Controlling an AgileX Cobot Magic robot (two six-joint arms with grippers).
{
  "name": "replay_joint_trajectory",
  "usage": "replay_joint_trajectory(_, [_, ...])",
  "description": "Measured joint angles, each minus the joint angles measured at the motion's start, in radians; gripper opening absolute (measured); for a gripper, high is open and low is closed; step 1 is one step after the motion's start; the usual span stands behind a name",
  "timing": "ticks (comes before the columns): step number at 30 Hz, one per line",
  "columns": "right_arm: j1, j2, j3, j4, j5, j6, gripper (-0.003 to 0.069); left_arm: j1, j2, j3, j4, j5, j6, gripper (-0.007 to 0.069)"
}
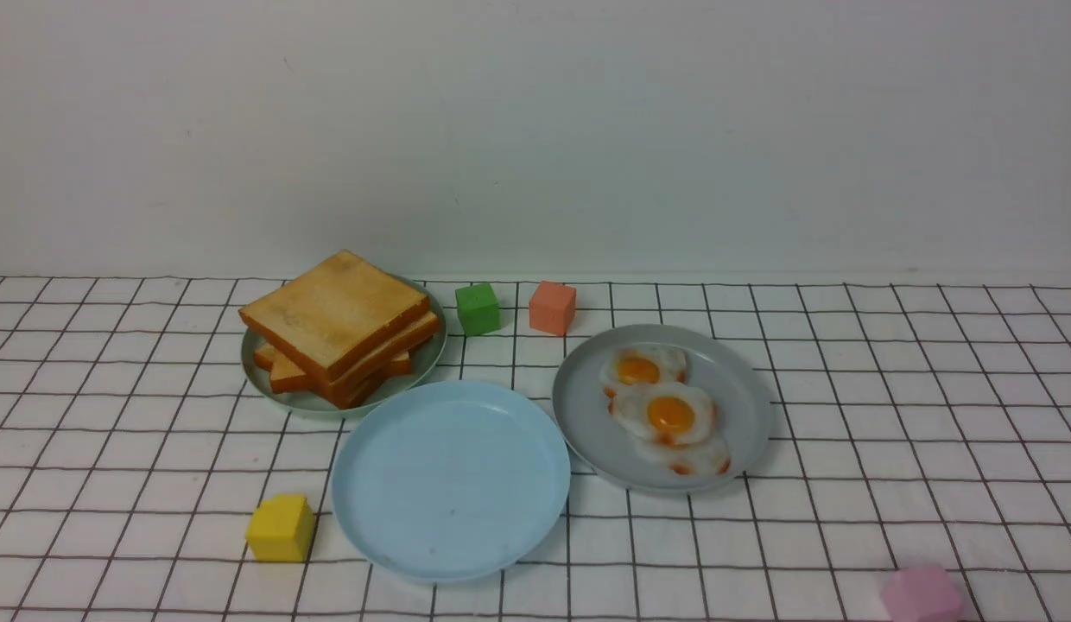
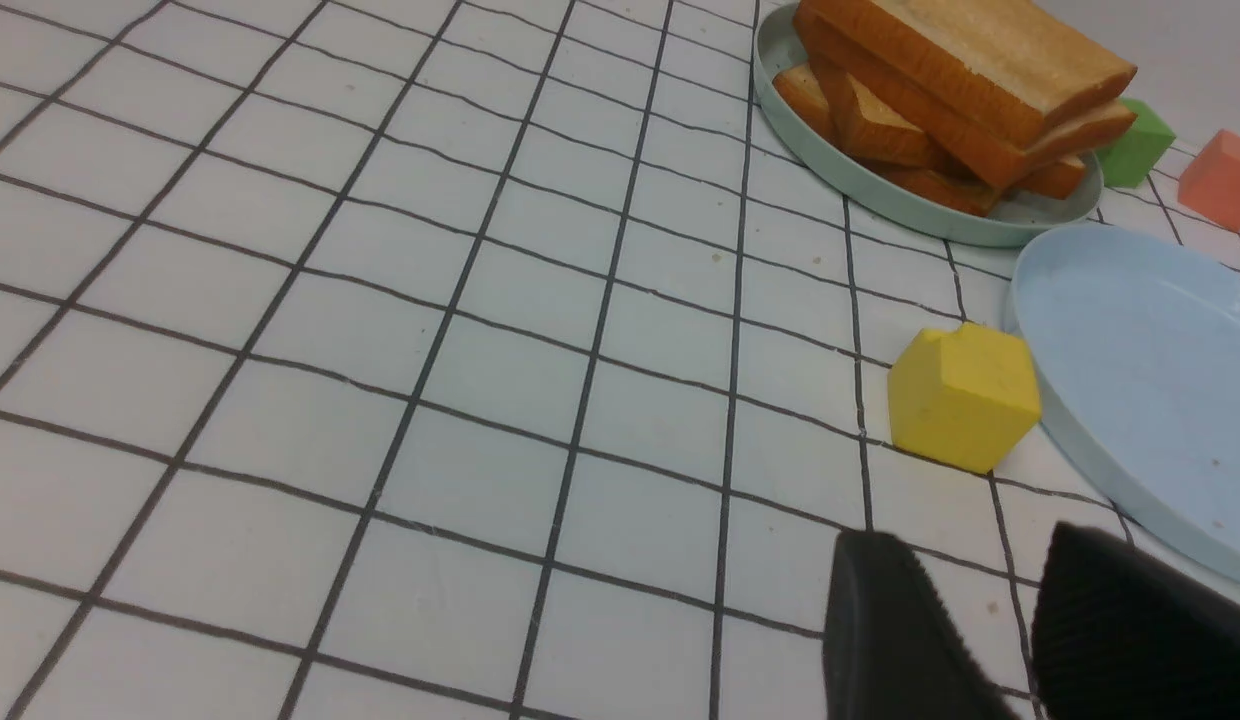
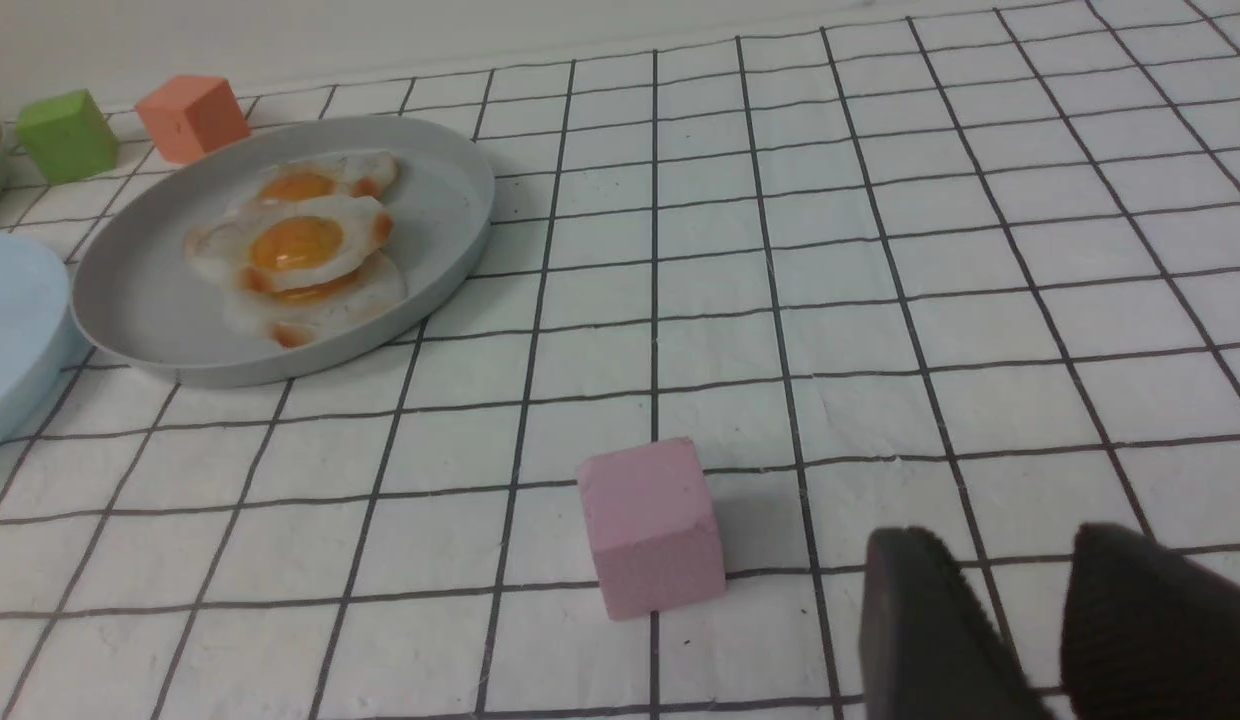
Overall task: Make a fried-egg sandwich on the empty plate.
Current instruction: Use the left arm to grab a slice of bread
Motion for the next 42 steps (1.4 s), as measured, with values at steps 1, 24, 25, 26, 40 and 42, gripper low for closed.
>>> replay_joint_trajectory(1, [0.0, 0.0, 0.0, 0.0, 0.0, 0.0, 0.0239, 0.0, 0.0, 0.0, 0.0, 0.0, 0.0, 0.0238])
replay_joint_trajectory(24, [0.0, 0.0, 0.0, 0.0, 0.0, 0.0, 0.0239, 0.0, 0.0, 0.0, -0.339, -0.24, -0.237, 0.0238])
replay_joint_trajectory(25, [0.0, 0.0, 0.0, 0.0, 0.0, 0.0, 0.0239, 0.0, 0.0, 0.0, -0.369, -0.255, -0.257, 0.0238])
replay_joint_trajectory(26, [0.0, 0.0, 0.0, 0.0, 0.0, 0.0, 0.0239, 0.0, 0.0, 0.0, -0.396, -0.276, -0.267, 0.0238])
replay_joint_trajectory(40, [0.0, 0.0, 0.0, -0.001, 0.0, 0.0, 0.024, -0.049, 0.347, -0.456, -0.398, 0.136, 0.205, -0.0013])
replay_joint_trajectory(42, [0.0, 0.0, 0.0, -0.001, 0.0, 0.0, 0.024, -0.119, 0.443, -0.535, -0.39, 0.216, 0.264, -0.0013])
